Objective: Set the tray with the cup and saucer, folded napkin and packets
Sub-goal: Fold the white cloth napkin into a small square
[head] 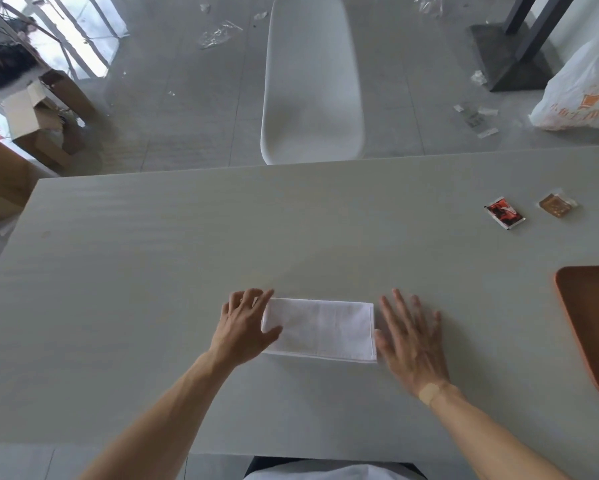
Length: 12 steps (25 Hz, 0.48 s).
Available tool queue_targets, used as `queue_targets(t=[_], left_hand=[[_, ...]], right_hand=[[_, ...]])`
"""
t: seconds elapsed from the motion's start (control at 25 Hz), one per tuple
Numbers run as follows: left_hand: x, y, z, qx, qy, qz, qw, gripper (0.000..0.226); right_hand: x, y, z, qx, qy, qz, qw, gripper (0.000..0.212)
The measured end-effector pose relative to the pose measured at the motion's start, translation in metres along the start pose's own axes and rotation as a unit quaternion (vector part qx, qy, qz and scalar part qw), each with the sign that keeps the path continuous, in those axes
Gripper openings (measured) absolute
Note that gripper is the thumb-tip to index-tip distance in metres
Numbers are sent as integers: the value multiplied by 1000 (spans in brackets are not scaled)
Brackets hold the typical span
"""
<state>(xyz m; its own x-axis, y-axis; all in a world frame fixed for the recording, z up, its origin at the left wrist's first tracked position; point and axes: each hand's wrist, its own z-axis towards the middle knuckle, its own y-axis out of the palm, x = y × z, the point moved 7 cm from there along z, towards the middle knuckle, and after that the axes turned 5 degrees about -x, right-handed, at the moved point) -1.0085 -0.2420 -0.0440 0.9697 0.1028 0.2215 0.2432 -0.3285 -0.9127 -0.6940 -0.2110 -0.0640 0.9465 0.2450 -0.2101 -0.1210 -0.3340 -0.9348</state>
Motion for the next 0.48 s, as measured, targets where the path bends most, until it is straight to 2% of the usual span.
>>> queue_targets(t=[0.16,0.4,0.48], left_hand=[[-5,-4,13,-37,-36,-32,998,66],[-2,-4,24,-91,-110,-72,987,53],[-5,-1,20,-113,-136,-130,976,49]], right_hand=[[63,0,-16,-3,70,-17,997,75],[66,1,-16,32,74,-5,997,65],[68,0,-16,42,76,0,996,65]])
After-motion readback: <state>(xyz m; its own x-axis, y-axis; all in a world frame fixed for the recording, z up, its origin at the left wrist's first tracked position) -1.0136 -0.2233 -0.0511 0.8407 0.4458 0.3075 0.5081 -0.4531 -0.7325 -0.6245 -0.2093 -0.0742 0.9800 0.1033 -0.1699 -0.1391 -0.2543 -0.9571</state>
